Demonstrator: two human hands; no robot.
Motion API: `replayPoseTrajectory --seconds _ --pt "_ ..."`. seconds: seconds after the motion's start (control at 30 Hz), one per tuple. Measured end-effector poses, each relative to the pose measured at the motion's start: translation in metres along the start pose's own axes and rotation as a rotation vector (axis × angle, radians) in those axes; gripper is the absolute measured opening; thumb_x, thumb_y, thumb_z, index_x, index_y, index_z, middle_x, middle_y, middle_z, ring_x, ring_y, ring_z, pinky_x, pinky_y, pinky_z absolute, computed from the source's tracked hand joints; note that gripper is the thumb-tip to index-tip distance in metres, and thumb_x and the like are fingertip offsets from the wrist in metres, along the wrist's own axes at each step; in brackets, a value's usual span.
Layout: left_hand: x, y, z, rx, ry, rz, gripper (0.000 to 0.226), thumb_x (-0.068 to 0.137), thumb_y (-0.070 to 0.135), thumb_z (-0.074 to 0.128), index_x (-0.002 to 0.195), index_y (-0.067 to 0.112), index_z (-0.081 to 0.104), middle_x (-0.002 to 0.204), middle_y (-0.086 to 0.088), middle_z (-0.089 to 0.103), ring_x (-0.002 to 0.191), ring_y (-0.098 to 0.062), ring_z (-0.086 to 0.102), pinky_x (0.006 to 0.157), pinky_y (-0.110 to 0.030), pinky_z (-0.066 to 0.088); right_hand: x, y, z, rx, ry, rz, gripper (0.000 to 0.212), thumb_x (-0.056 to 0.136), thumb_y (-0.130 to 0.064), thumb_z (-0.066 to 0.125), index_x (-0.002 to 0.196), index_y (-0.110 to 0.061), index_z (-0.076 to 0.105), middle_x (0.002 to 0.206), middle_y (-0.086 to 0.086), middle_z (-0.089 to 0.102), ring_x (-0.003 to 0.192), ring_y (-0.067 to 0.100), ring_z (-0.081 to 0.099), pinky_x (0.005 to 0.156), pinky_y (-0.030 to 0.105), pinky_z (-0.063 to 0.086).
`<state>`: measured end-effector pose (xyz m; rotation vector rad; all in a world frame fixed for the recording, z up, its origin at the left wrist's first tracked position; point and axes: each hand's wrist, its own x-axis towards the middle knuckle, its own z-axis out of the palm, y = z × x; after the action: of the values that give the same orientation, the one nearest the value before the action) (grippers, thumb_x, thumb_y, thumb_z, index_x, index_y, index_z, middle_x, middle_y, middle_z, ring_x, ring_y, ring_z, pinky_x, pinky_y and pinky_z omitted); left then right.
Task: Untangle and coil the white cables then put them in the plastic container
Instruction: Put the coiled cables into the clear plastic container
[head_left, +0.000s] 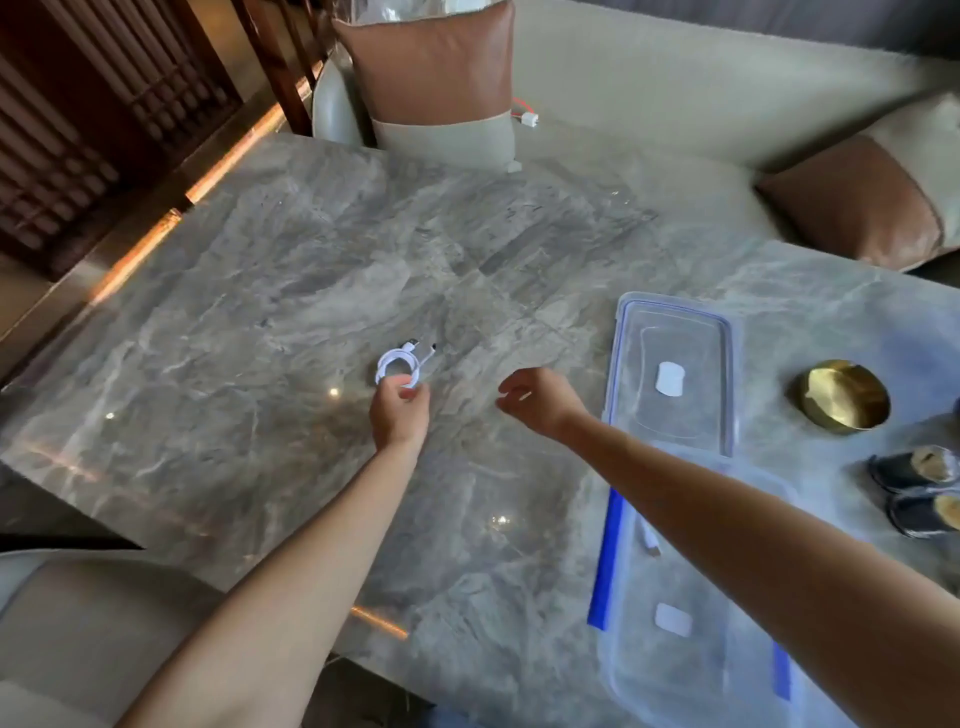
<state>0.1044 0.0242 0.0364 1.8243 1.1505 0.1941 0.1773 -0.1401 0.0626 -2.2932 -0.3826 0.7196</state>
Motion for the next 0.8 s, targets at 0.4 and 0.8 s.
replayPoseTrajectory --seconds 0.4,0.8 --pt "0.106 -0.031 -0.014 0.151 -0.217 0.036 0.026 0.082 0.006 0.057 0.107 0.001 0.064 0.104 -0.021 0.068 0.095 -0.033 0.062 0.083 -0.039 0.046 0.076 -0.065 0.111 0.637 -0.028 0.397 0.019 0.091 -0.012 0.056 0.109 -0.013 0.062 0.084 0.010 0.060 0.055 0.015 0.053 0.052 0.025 0.048" --pt "0.045 0.020 -0.035 -0.296 -0.588 -0.229 0.017 0.095 0.019 0.049 0.080 0.024 0.057 0.076 -0.001 0.062 0.067 -0.014 0.059 0.067 -0.028 0.051 0.043 -0.036 0.055 0.591 -0.088 0.313 0.019 0.089 -0.013 0.061 0.072 -0.016 0.053 0.066 0.004 0.059 0.038 -0.003 0.054 0.039 0.011 0.040"
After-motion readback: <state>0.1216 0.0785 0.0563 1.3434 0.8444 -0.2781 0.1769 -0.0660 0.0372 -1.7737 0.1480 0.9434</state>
